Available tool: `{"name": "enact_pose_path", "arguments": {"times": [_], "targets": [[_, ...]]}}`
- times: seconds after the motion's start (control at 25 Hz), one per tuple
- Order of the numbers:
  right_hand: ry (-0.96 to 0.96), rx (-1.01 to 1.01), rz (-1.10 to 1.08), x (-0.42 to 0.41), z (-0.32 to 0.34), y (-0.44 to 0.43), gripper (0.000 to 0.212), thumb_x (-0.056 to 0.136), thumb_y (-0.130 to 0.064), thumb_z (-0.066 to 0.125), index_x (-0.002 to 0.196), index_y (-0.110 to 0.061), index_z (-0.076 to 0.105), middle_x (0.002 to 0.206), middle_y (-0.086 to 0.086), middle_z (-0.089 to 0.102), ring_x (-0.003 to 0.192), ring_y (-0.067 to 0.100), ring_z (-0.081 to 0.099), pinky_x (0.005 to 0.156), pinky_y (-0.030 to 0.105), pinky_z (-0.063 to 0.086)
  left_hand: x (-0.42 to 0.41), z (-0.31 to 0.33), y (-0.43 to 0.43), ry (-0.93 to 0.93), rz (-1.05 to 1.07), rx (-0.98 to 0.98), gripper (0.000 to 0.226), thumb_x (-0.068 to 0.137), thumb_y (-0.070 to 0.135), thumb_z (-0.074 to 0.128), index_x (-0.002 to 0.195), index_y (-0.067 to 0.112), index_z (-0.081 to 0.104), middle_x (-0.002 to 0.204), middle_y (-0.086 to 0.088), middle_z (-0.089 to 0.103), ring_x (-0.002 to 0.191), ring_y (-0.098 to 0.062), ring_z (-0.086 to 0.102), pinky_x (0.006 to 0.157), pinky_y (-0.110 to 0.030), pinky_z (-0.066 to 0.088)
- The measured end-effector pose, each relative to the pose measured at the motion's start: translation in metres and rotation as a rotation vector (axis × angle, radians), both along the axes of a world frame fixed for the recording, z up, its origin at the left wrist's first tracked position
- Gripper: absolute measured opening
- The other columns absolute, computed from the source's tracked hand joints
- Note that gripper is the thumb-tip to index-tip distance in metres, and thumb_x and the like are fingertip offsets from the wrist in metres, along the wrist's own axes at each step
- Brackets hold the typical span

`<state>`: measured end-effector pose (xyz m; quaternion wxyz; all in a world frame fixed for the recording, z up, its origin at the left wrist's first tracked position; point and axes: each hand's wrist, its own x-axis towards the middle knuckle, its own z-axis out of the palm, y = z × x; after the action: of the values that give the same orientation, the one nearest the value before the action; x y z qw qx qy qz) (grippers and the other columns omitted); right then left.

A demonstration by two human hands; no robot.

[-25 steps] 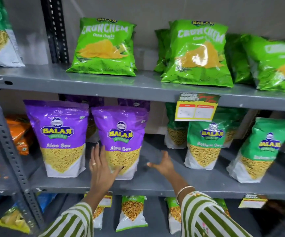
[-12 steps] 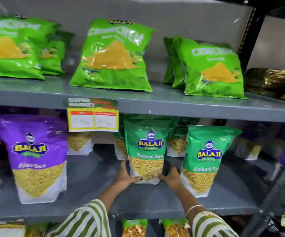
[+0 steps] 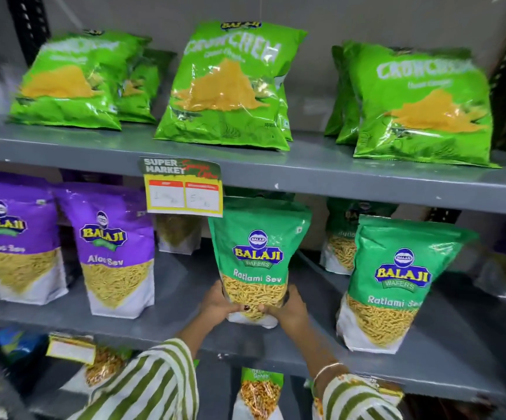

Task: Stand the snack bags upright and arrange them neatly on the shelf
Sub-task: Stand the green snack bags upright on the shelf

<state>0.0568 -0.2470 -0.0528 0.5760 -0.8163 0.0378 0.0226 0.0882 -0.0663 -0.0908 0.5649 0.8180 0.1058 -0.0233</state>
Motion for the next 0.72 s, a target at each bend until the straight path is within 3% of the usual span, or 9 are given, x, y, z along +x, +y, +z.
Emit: {"name": "enact_pose_path", "arguments": {"times": [0.16,0.24,0.32,0.4,0.44,0.48,0.52,0.6,0.72], "targets": [[-0.009,0.075,0.026,-0.013,0.011,0.033,0.095,0.024,-0.043,0.088,0.103,-0.015,0.041,0.111,0.011,0.058,0.114,0.031,0.056,0.092,0.041,0.05,-0.014,0.007,0.031,0.045,-0.016,0.091,0.093,0.036,0.035,0.084,0.119,0.013,0.05,0.122,-0.01,0.064,0.112,-0.027,0.059,0.098,-0.048,0.048],[-0.135,0.072,-0.087,-0.017,0.048,0.042,0.106,0.034,-0.048,0.088,0.12,-0.008,0.04,0.127,0.015,0.052,0.122,0.029,0.049,0.103,0.048,0.044,-0.029,0.026,0.031,0.026,-0.032,0.075,0.08,0.049,0.021,0.086,0.119,0.012,0.049,0.122,-0.008,0.063,0.113,-0.026,0.058,0.1,-0.045,0.047],[-0.36,-0.029,-0.288,-0.017,0.104,0.05,0.086,0.056,-0.043,0.082,0.118,0.001,0.043,0.116,0.016,0.054,0.116,0.029,0.049,0.107,0.045,0.038,-0.039,0.04,0.028,-0.008,-0.072,0.021,0.085,0.049,0.025,0.089,0.122,0.012,0.049,0.121,-0.006,0.062,0.115,-0.023,0.056,0.101,-0.041,0.045],[-0.439,-0.35,-0.272,-0.013,0.164,0.055,0.047,0.076,-0.047,0.065,0.079,-0.002,0.052,0.077,0.011,0.056,0.091,0.028,0.055,0.103,0.04,0.04,-0.042,0.045,0.026,-0.017,-0.087,0.016,0.089,0.05,0.026,0.088,0.127,0.009,0.046,0.129,-0.011,0.058,0.121,-0.027,0.052,0.103,-0.039,0.043],[-0.385,-0.521,-0.171,-0.009,0.187,0.061,0.045,0.083,-0.049,0.056,0.07,-0.007,0.053,0.072,0.011,0.056,0.086,0.028,0.058,0.098,0.038,0.042,-0.045,0.048,0.026,-0.012,-0.096,0.019,0.088,0.053,0.022,0.087,0.128,0.007,0.044,0.132,-0.013,0.056,0.124,-0.028,0.05,0.102,-0.037,0.041],[-0.274,-0.667,-0.038,-0.004,0.203,0.069,0.043,0.087,-0.05,0.048,0.077,-0.009,0.059,0.084,0.015,0.063,0.093,0.029,0.062,0.095,0.036,0.044,-0.046,0.048,0.027,-0.025,-0.11,0.009,0.095,0.048,0.025,0.089,0.129,0.005,0.043,0.132,-0.014,0.056,0.124,-0.028,0.05,0.1,-0.034,0.041],[-0.163,-0.76,0.082,0.001,0.211,0.076,0.042,0.09,-0.048,0.044,0.1,-0.012,0.063,0.108,0.016,0.064,0.105,0.029,0.061,0.094,0.034,0.045,-0.046,0.046,0.029,-0.038,-0.129,-0.008,0.11,0.034,0.035,0.09,0.129,0.004,0.043,0.129,-0.014,0.058,0.123,-0.027,0.051,0.097,-0.032,0.041],[-0.118,-0.846,0.139,0.007,0.22,0.086,0.042,0.092,-0.041,0.043,0.125,-0.017,0.052,0.136,0.009,0.053,0.12,0.027,0.053,0.095,0.032,0.043,-0.044,0.044,0.032,-0.055,-0.159,-0.007,0.13,0.016,0.054,0.084,0.13,0.006,0.042,0.124,-0.008,0.059,0.121,-0.024,0.052,0.097,-0.03,0.042],[-0.192,-0.784,0.053,0.0,0.219,0.09,0.036,0.093,-0.034,0.045,0.123,-0.017,0.055,0.139,0.006,0.051,0.123,0.027,0.05,0.097,0.031,0.042,-0.046,0.047,0.033,-0.013,-0.17,0.081,0.098,0.051,0.03,0.087,0.133,0.006,0.039,0.135,-0.014,0.054,0.127,-0.028,0.049,0.107,-0.037,0.039]]}}
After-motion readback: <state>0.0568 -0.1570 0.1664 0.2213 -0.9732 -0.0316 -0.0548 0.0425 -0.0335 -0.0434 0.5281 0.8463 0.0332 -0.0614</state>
